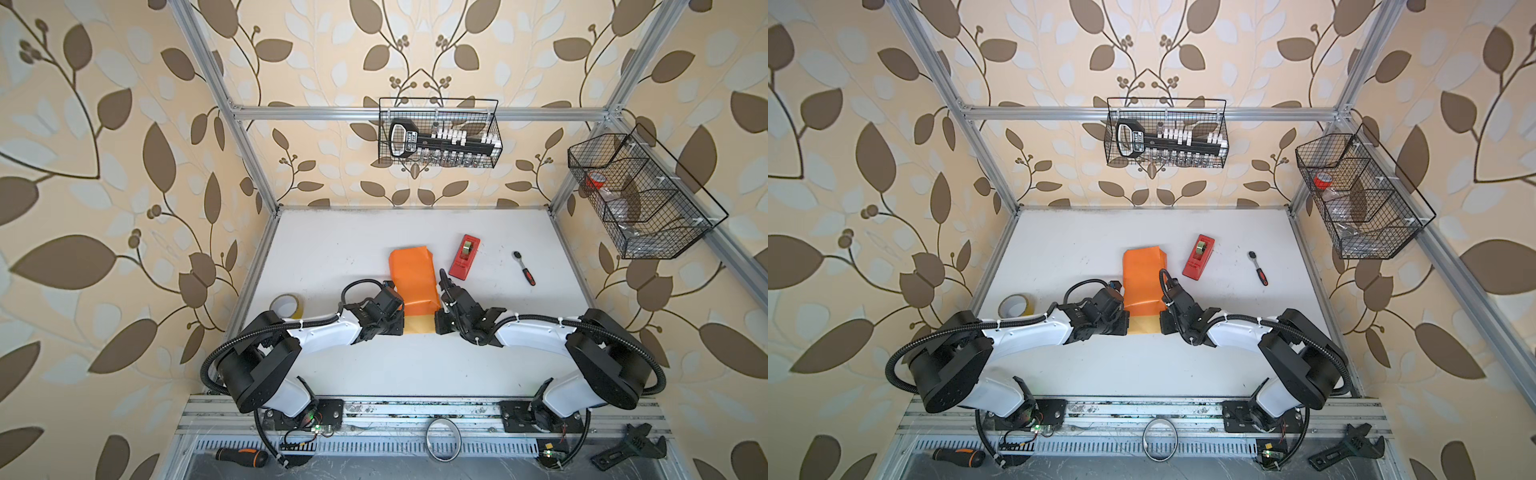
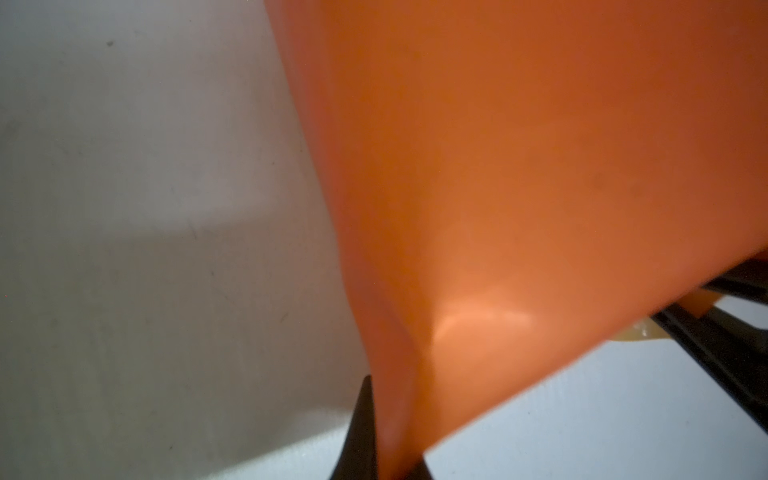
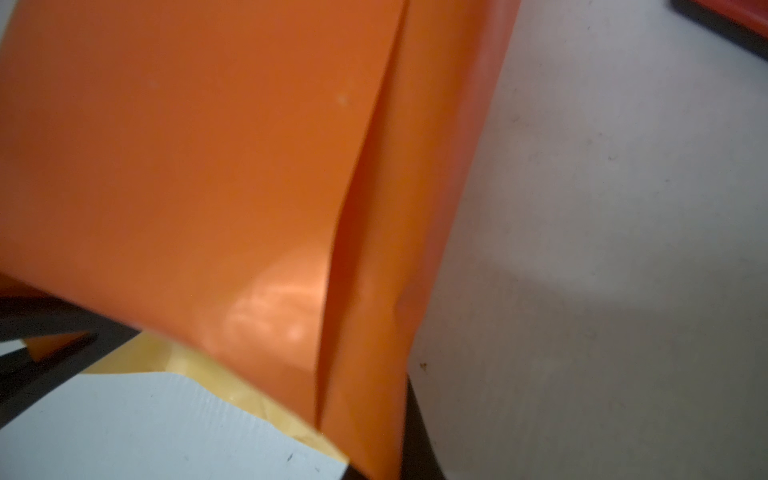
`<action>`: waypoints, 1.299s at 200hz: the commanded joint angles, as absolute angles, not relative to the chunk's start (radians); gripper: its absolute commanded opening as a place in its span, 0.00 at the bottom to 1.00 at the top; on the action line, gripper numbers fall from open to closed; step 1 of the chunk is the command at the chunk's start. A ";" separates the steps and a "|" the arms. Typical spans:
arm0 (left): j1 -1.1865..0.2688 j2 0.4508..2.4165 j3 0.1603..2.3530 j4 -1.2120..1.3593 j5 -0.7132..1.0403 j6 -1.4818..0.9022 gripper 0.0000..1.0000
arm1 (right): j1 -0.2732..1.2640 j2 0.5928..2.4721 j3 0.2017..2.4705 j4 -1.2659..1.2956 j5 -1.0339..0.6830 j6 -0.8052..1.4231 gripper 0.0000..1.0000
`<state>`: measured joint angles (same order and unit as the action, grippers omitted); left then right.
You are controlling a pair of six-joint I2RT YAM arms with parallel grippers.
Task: Wrap the gift box in paper
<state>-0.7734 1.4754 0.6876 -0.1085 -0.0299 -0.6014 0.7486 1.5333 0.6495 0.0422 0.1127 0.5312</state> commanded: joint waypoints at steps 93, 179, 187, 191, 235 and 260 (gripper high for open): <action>-0.781 1.472 0.705 -0.115 -0.050 -0.581 0.00 | 0.753 1.543 0.668 0.048 0.143 0.548 0.02; -0.781 1.270 0.642 -0.183 -0.054 -0.567 0.54 | 0.740 1.353 0.560 -0.041 0.069 0.475 0.34; -0.781 1.236 0.643 -0.213 -0.070 -0.561 0.58 | 0.734 1.322 0.550 -0.062 0.058 0.464 0.37; -0.781 1.220 0.646 -0.229 -0.083 -0.556 0.60 | 0.732 1.307 0.545 -0.072 0.054 0.459 0.37; -0.778 1.093 0.720 -0.303 -0.199 -0.371 0.89 | 0.653 1.187 0.523 -0.091 -0.036 0.426 0.44; -0.778 1.121 0.800 -0.270 -0.177 -0.121 0.96 | 0.627 1.177 0.529 -0.063 -0.062 0.420 0.47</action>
